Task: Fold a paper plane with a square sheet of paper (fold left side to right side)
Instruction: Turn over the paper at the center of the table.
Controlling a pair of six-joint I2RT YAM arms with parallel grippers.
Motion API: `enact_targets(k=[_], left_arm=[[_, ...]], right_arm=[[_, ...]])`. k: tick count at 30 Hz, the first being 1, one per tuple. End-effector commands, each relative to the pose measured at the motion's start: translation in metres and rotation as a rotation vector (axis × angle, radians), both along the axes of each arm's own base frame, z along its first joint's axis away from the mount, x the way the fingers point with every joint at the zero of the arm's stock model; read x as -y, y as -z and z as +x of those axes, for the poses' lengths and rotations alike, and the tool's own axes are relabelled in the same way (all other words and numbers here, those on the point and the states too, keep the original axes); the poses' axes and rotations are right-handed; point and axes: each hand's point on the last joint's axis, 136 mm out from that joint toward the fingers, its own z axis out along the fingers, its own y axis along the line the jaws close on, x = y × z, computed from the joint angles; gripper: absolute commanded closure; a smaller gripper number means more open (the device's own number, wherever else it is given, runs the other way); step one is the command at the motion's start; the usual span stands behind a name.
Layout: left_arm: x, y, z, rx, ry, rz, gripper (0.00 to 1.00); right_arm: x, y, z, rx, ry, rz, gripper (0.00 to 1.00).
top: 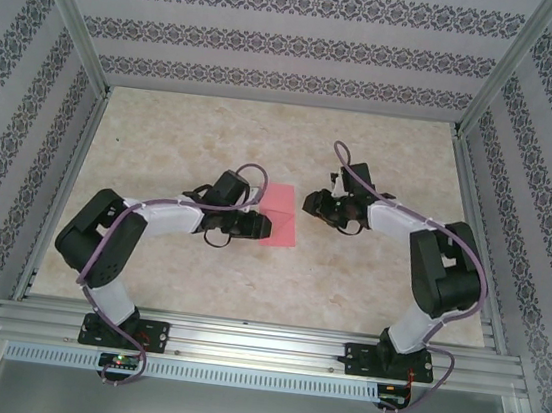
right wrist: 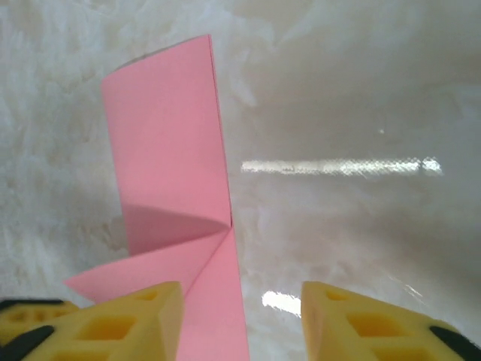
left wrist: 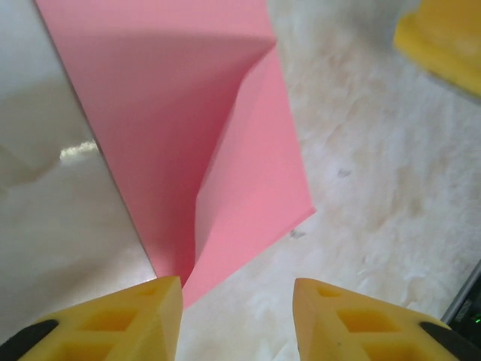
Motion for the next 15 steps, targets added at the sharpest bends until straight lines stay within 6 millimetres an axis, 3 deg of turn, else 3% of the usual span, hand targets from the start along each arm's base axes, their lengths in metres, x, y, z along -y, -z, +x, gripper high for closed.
enact_targets(k=[1,9,15], left_arm=[[-0.009,-0.021,0.015,0.044,-0.007,0.001,0.52],[0.001,-0.013,0.036,0.027,0.038,-0.008,0.46],[0.009,0.001,0.048,-0.004,0.055,0.008,0.50]], right_arm=[[0.002,-0.014,-0.005,0.093,-0.017,0.040,0.43],[0.000,-0.027,-0.021,0.150,-0.026,0.120,0.02],[-0.009,-0.027,-0.024,0.141,-0.048,0.176,0.02]])
